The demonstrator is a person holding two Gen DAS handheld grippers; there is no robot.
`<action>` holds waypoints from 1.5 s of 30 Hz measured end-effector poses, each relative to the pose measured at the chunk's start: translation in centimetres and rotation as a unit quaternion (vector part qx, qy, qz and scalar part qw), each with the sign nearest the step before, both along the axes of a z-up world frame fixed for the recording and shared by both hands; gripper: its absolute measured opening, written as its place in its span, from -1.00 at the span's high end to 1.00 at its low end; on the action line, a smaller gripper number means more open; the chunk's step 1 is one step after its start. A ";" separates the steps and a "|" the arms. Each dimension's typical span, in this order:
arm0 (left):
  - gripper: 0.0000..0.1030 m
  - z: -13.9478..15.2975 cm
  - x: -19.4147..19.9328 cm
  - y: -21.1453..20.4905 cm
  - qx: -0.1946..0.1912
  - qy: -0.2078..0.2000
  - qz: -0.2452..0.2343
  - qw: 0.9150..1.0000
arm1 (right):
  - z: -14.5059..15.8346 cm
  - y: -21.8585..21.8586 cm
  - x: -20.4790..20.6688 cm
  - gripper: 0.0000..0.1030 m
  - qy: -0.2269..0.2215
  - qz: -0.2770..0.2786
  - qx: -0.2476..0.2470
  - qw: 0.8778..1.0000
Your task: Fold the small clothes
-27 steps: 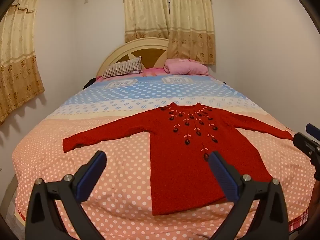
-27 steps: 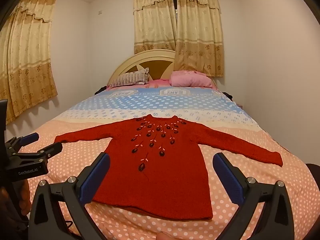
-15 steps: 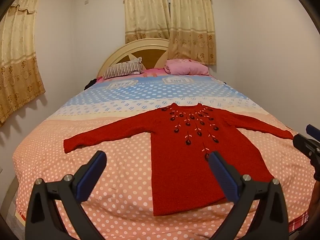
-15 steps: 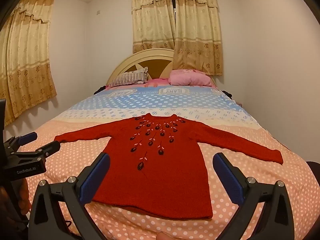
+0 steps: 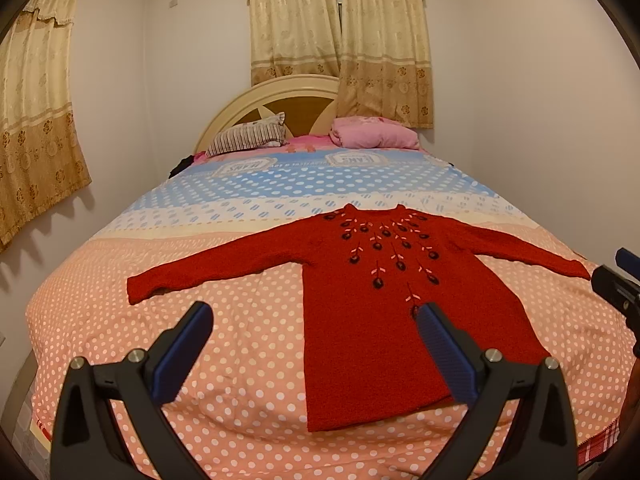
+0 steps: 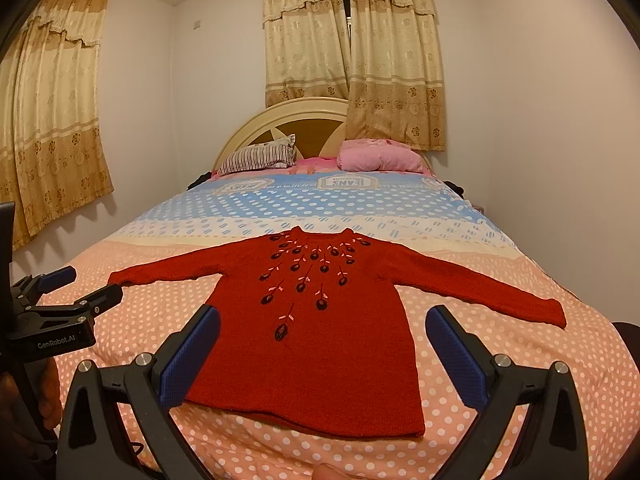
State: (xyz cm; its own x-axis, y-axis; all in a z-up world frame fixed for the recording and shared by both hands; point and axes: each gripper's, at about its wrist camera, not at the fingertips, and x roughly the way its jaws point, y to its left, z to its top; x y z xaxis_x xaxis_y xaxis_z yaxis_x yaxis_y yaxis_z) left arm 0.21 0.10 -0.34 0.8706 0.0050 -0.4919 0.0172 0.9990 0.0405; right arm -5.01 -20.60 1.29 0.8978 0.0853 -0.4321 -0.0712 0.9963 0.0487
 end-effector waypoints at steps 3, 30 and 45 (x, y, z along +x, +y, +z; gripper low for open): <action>-1.00 0.0 0.0 0.0 0.000 0.000 0.000 1.000 | 0.0 0.0 0.0 -0.98 0.001 0.001 -0.002 1.000; -1.00 -0.3 0.0 -0.1 0.001 0.002 0.001 1.000 | -0.3 0.2 0.1 -0.98 0.008 0.004 -0.001 1.000; -1.00 -0.5 0.0 -0.2 0.001 0.003 0.002 1.000 | -0.5 0.3 0.2 -0.98 0.008 0.005 -0.002 1.000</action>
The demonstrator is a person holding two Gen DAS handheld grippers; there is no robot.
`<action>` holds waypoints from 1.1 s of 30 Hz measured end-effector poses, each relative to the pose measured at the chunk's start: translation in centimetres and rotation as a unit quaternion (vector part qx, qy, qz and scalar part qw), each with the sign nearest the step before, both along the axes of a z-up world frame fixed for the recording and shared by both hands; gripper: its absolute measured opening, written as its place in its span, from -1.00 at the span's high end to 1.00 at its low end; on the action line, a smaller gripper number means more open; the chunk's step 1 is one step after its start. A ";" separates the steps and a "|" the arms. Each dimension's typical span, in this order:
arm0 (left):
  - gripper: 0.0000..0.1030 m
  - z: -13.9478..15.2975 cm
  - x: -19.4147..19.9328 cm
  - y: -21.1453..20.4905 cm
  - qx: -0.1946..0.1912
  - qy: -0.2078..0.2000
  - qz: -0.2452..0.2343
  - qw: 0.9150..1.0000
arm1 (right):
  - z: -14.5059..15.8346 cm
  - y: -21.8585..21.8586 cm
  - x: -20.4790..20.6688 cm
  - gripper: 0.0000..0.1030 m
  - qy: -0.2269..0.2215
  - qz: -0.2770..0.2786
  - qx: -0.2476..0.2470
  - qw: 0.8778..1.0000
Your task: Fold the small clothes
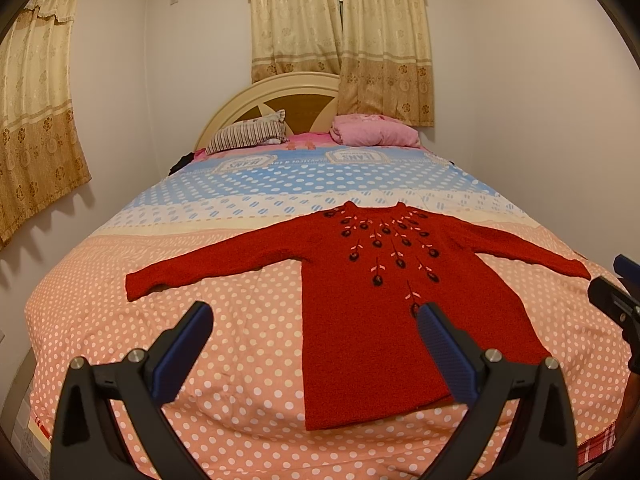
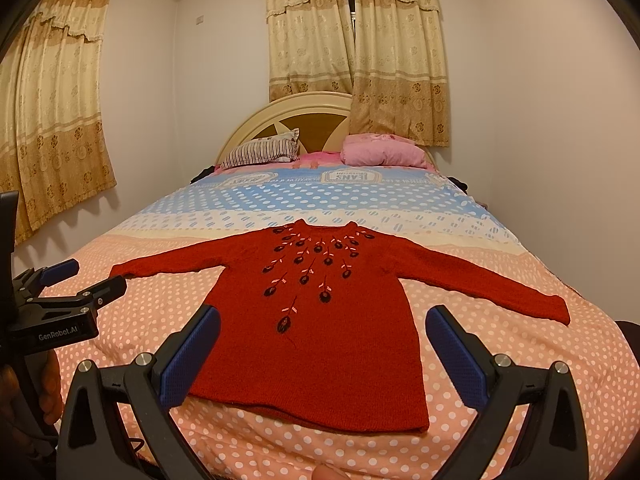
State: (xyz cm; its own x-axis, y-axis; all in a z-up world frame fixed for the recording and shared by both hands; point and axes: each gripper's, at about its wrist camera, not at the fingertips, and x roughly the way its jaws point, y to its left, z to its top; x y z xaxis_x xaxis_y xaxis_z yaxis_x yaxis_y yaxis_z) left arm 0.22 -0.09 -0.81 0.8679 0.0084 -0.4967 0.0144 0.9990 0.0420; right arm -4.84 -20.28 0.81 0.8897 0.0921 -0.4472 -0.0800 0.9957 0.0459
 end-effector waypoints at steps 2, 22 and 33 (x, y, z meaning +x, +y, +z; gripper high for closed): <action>-1.00 0.0 0.0 0.0 -0.001 0.000 0.000 1.000 | 0.0 0.0 0.0 -0.98 0.000 0.000 0.000 1.000; -1.00 -1.4 1.6 0.3 0.006 0.017 0.002 1.000 | -1.6 -0.4 2.0 -0.98 0.015 0.002 0.007 1.000; -1.00 -3.6 6.1 0.1 0.022 0.046 -0.001 0.999 | -4.5 -5.3 6.6 -0.98 0.050 -0.038 0.025 0.998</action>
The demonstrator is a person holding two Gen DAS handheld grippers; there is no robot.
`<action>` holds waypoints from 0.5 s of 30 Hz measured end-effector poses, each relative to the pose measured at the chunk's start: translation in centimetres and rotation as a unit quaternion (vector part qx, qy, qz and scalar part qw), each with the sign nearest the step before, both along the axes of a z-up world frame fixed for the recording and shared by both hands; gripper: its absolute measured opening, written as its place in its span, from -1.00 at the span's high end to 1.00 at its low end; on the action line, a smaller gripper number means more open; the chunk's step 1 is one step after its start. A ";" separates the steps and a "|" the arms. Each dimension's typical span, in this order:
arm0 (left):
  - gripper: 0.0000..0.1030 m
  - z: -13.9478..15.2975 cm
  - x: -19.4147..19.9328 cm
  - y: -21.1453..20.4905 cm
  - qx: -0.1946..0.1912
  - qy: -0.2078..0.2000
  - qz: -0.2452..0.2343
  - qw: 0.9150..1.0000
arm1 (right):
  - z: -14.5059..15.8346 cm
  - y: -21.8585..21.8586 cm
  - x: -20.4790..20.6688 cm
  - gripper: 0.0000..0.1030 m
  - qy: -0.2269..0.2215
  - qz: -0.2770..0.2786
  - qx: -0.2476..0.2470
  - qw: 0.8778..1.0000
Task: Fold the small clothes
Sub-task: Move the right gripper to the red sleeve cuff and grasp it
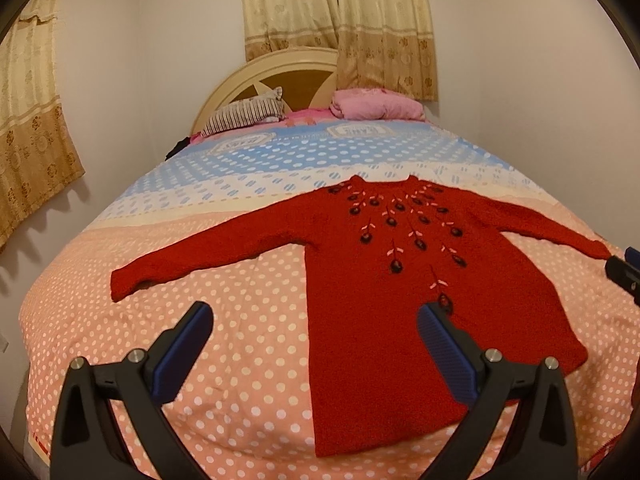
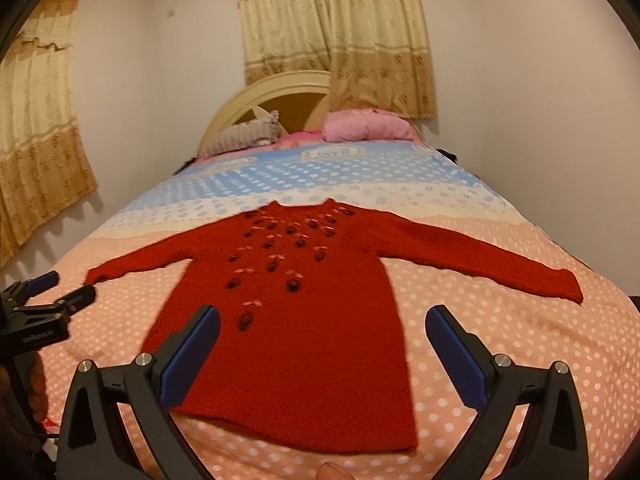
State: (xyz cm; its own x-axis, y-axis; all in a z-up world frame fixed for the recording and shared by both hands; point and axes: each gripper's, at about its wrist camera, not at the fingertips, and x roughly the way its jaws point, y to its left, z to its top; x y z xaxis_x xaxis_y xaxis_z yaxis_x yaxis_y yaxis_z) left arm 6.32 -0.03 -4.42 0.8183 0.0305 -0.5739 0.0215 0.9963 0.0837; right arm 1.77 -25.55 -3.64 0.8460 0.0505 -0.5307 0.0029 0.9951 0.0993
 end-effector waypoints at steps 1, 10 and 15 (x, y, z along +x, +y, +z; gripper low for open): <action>-1.00 -0.2 0.5 -0.1 0.001 0.003 -0.001 1.000 | -0.2 -0.6 0.5 -0.98 0.003 -0.003 0.002 1.000; -1.00 -3.0 5.7 -2.4 0.020 0.040 -0.018 0.999 | -2.9 -7.4 4.9 -0.98 0.041 -0.067 0.020 0.997; -1.00 -4.3 8.5 -3.6 0.031 0.049 -0.025 0.998 | -4.8 -12.3 7.2 -0.98 0.069 -0.110 0.027 0.991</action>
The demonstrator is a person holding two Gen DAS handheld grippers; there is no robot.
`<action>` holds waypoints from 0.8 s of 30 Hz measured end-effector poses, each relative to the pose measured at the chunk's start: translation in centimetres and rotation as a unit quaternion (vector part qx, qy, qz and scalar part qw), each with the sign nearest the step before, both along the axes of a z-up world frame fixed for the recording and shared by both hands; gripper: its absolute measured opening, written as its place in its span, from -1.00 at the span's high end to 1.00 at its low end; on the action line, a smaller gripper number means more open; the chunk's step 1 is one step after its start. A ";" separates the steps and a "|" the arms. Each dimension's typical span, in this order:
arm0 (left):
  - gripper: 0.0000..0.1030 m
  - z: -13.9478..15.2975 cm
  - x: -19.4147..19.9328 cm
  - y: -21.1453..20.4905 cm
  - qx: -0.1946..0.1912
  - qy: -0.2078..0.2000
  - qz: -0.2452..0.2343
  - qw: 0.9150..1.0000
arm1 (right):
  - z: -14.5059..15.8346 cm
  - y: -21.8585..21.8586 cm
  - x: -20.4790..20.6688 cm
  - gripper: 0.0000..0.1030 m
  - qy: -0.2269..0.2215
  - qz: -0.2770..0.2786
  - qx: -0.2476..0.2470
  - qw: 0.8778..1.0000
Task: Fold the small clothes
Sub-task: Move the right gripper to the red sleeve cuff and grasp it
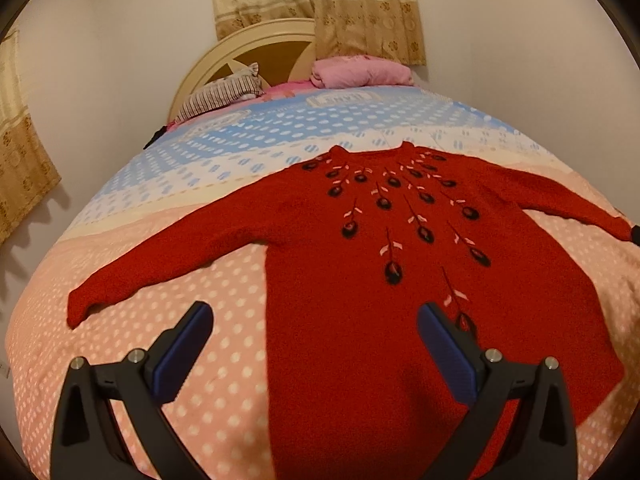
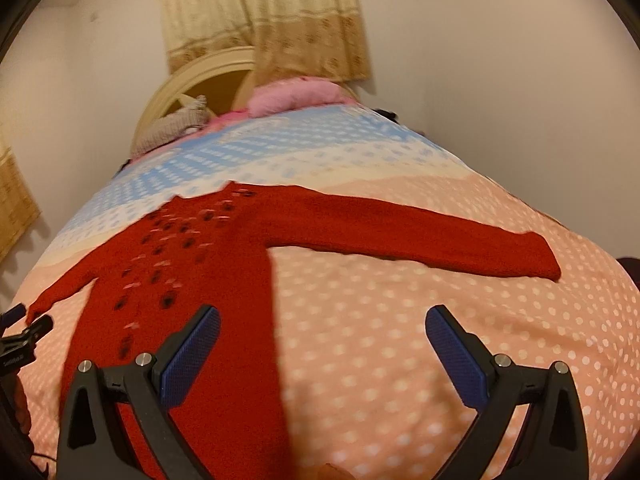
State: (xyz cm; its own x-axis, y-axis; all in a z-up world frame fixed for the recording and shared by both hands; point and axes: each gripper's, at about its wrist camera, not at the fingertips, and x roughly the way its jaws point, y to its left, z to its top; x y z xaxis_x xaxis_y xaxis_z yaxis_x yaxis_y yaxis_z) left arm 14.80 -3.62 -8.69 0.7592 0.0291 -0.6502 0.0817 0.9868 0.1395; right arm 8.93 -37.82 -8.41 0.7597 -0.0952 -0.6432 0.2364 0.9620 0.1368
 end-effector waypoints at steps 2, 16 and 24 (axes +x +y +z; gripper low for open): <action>-1.00 -0.4 1.2 -0.3 0.002 0.003 0.000 1.000 | -0.6 -2.1 0.6 -0.98 0.010 -0.021 0.001 1.000; -1.00 -3.2 8.1 -1.4 0.032 0.027 0.006 0.999 | -4.4 -19.1 2.9 -0.97 0.080 -0.178 0.048 0.980; -1.00 -4.1 10.3 0.0 0.021 0.042 0.028 0.998 | -6.2 -24.8 4.9 -0.70 0.114 -0.219 0.066 0.967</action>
State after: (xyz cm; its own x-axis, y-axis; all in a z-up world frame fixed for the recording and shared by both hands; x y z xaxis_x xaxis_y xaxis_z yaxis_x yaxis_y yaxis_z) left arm 25.08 -3.65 -12.83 0.6986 0.0996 -0.7086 0.0391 0.9835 0.1768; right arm 13.86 -62.57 -14.65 0.5018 -0.2810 -0.8181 0.6558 0.7403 0.1480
